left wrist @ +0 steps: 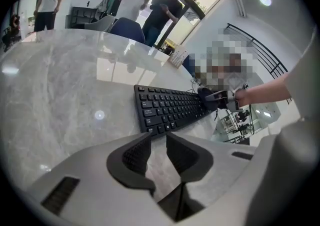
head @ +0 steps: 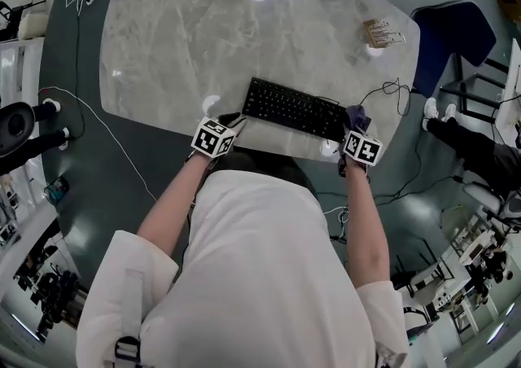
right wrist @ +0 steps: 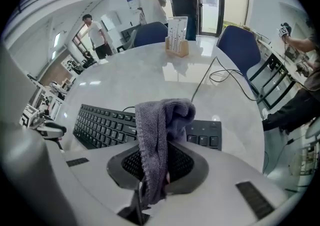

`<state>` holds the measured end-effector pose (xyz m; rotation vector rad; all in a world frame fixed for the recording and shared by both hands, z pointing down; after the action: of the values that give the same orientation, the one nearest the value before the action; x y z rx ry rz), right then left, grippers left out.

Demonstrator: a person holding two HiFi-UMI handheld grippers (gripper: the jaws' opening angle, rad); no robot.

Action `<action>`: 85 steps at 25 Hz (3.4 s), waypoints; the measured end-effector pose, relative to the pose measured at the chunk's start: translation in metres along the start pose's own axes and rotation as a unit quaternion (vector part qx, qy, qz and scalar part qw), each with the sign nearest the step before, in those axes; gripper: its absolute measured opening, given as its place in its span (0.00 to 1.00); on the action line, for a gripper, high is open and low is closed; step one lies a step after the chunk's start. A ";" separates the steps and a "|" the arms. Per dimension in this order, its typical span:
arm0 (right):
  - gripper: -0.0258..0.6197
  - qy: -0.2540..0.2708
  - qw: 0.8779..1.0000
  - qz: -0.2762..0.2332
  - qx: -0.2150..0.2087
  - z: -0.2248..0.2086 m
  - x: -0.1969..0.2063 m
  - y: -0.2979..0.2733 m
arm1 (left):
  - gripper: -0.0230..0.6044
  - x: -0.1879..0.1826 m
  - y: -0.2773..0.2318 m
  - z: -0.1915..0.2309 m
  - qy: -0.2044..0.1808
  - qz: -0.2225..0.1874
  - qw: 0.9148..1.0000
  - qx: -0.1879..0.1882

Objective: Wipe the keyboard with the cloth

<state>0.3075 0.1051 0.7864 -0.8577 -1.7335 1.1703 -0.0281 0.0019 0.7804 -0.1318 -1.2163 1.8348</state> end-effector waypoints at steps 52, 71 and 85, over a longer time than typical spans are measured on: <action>0.16 0.033 0.987 -0.022 -0.157 0.305 -0.033 -0.070 | 0.23 0.021 0.074 0.079 0.062 -0.050 0.997 0.000; 0.16 0.102 0.949 -0.021 -0.298 0.343 -0.009 -0.016 | 0.22 -0.007 0.085 0.073 0.021 -0.068 0.997 0.015; 0.16 0.108 0.956 -0.109 -0.250 0.264 0.006 0.058 | 0.06 -0.035 0.085 0.022 -0.029 -0.100 0.994 -0.009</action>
<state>0.0683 0.0353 0.6815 -1.0142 -1.9097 0.4737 -0.0716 -0.0474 0.7120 0.0336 -1.2405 1.6626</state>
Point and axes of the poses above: the fingertips, and each gripper's own axes: y backward along the fingers, z to its left, x out of its underside, the point moved 1 cm from there along y, backward along the fingers
